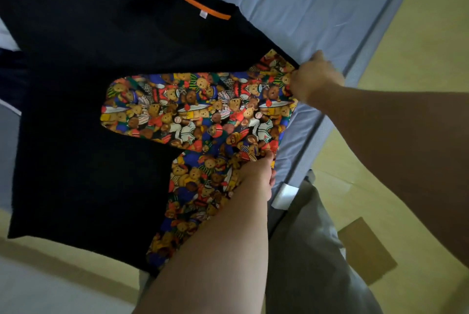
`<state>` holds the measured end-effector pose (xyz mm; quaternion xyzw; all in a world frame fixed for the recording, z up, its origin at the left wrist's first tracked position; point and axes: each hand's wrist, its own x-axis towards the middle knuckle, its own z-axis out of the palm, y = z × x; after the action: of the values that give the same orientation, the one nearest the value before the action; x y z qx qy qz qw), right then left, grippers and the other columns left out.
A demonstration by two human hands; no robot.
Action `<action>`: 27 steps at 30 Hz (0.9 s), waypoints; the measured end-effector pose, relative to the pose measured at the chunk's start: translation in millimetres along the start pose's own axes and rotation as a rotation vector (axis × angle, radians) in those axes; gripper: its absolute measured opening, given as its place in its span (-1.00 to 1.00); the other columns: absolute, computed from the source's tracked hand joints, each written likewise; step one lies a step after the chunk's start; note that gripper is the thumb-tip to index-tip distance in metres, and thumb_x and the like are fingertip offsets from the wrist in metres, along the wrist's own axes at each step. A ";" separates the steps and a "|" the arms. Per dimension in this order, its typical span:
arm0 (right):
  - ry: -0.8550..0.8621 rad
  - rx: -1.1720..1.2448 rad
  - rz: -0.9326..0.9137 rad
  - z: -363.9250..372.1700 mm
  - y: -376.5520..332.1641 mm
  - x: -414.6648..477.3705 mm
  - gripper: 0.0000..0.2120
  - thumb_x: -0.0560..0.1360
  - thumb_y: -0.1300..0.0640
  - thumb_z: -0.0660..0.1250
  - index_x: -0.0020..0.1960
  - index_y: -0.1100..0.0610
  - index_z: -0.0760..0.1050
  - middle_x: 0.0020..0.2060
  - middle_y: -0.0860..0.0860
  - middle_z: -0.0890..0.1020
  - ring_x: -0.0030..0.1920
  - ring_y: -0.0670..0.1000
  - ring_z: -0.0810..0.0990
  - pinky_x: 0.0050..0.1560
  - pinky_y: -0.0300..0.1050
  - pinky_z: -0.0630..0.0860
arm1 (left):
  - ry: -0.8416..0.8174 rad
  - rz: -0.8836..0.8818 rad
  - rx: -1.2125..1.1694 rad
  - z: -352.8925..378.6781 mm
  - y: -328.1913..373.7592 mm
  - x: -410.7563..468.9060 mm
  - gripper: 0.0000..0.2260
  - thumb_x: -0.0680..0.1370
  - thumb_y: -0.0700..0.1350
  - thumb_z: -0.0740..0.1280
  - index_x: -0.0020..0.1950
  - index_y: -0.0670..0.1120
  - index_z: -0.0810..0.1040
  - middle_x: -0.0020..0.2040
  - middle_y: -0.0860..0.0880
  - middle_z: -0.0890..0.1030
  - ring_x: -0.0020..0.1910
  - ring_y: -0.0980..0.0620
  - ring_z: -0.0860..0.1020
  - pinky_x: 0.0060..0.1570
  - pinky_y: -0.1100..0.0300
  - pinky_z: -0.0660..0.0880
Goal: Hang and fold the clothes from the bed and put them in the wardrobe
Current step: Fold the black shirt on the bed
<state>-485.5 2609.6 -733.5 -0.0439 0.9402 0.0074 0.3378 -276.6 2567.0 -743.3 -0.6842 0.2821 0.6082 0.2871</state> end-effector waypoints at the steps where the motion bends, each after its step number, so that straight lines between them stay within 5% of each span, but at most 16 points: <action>1: -0.037 -0.039 0.023 3.0 7.5 -1.1 -0.63 0.54 0.14 0.14 0.28 0.25 0.48 0.34 0.19 0.34 0.29 0.30 0.42 0.23 0.16 0.42 | 0.001 -0.001 0.029 0.9 0.4 2.1 -0.77 0.57 0.03 0.39 -0.15 -0.07 0.47 -0.34 0.03 0.47 -0.47 0.13 0.42 -0.52 0.31 0.36; 5: -0.132 -0.117 0.074 18.2 5.7 -6.3 -0.53 0.51 0.21 0.21 0.42 0.21 0.34 0.45 0.24 0.19 0.38 0.30 0.33 0.28 0.25 0.40 | -0.028 -0.055 0.122 -14.9 11.6 4.4 -0.73 0.51 0.06 0.49 0.04 -0.09 0.58 -0.16 0.03 0.60 -0.29 0.10 0.55 -0.34 0.24 0.42; 9: 0.051 -0.114 0.125 26.1 -12.7 -16.4 -0.43 0.45 0.10 0.35 0.41 0.15 0.30 0.40 0.22 0.25 0.38 0.26 0.29 0.30 0.20 0.33 | -0.001 0.036 0.194 -74.4 38.6 -1.2 -0.62 0.49 0.24 0.40 0.04 -0.06 0.62 -0.07 0.01 0.69 -0.24 0.03 0.60 -0.28 0.18 0.40; 15: 0.283 -0.157 -0.293 40.0 -74.2 -41.8 -0.48 0.44 0.13 0.27 0.39 0.11 0.30 0.35 0.19 0.31 0.31 0.25 0.34 0.30 0.23 0.32 | 0.484 0.379 0.040 -167.0 128.7 -7.1 -0.38 0.45 0.48 0.25 0.11 -0.05 0.54 -0.11 0.00 0.67 -0.28 0.05 0.63 -0.25 0.12 0.53; 18: 0.165 -0.100 -0.516 49.1 -120.1 -54.6 -0.54 0.51 0.16 0.28 0.38 0.08 0.27 0.31 0.15 0.31 0.23 0.23 0.43 0.17 0.18 0.47 | 0.637 0.492 0.017 -201.3 174.6 -1.8 -0.35 0.44 0.46 0.28 0.23 -0.05 0.46 -0.06 -0.02 0.66 -0.18 0.00 0.67 -0.06 0.03 0.62; 22: -0.142 -0.148 -0.553 62.3 -167.5 -66.4 -0.42 0.52 0.16 0.37 0.46 0.01 0.22 0.39 0.12 0.28 0.26 0.26 0.46 -0.02 0.17 0.52 | 0.677 0.614 0.127 -227.9 209.4 10.5 -0.64 0.56 0.14 0.40 0.15 -0.10 0.51 0.01 -0.07 0.64 -0.02 -0.08 0.65 0.07 -0.02 0.62; 24: -0.271 -0.216 -0.477 61.4 -182.2 -66.7 -0.35 0.50 0.16 0.37 0.52 0.03 0.20 0.46 0.12 0.23 0.35 0.26 0.41 0.06 0.19 0.52 | 0.637 0.629 0.221 -236.0 218.5 6.9 -0.69 0.56 0.06 0.42 0.14 -0.13 0.52 -0.01 -0.10 0.65 -0.04 -0.07 0.67 -0.05 0.02 0.63; 27: -0.293 -0.205 -0.425 45.3 -202.7 -66.6 -0.55 0.52 0.21 0.30 0.40 0.10 0.38 0.38 0.10 0.32 0.26 0.23 0.49 -0.01 0.14 0.50 | 0.509 0.539 0.220 -251.1 227.5 -17.6 -0.62 0.52 0.06 0.48 0.18 -0.12 0.48 -0.04 -0.08 0.67 -0.18 0.03 0.68 -0.35 0.17 0.51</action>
<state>-387.8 2414.9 -723.0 -0.2727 0.8452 0.0376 0.4581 -277.3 2229.0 -713.2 -0.6796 0.5778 0.4386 0.1093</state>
